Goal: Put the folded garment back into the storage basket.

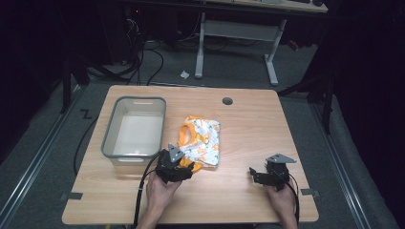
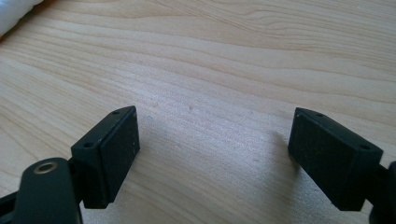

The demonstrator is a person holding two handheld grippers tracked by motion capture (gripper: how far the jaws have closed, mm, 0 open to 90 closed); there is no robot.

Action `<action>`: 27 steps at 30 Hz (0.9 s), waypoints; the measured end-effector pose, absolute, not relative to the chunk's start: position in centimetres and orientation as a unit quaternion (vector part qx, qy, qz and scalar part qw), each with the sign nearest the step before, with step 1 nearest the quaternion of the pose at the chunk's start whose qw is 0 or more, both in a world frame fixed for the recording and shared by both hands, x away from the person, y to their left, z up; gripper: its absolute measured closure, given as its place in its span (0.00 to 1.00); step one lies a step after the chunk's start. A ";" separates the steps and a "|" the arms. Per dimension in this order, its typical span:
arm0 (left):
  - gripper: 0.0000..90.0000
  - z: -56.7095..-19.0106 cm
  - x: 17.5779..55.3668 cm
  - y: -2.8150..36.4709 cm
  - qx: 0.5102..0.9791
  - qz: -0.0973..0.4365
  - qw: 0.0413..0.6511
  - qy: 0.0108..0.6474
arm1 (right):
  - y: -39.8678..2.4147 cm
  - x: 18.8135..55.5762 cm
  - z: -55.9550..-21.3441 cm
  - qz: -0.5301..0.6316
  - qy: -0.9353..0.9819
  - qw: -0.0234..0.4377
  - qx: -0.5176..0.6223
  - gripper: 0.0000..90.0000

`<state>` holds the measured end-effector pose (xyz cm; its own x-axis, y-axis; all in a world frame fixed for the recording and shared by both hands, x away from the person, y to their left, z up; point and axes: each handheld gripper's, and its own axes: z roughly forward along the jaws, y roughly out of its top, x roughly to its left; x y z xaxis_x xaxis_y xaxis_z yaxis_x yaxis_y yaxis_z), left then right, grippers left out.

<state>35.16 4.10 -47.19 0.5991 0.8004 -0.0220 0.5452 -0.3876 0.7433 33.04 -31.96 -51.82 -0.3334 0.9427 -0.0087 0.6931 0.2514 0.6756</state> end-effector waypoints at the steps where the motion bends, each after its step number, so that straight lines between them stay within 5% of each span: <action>1: 0.31 -47.1 35.3 3.9 0.818 0.176 0.366 0.409 | -32.0 33.0 -51.8 0.294 0.762 0.213 0.537 0.18; 27: 0.28 -46.7 41.2 1.7 0.822 0.148 0.336 0.435 | -32.0 33.0 -51.8 0.294 0.762 0.212 0.537 0.18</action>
<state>41.16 1.69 -46.69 0.5780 0.8146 -0.0481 0.6158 -0.3967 0.6807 33.04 -31.96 -51.82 -0.3334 0.9428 -0.0078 0.6933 0.2508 0.6756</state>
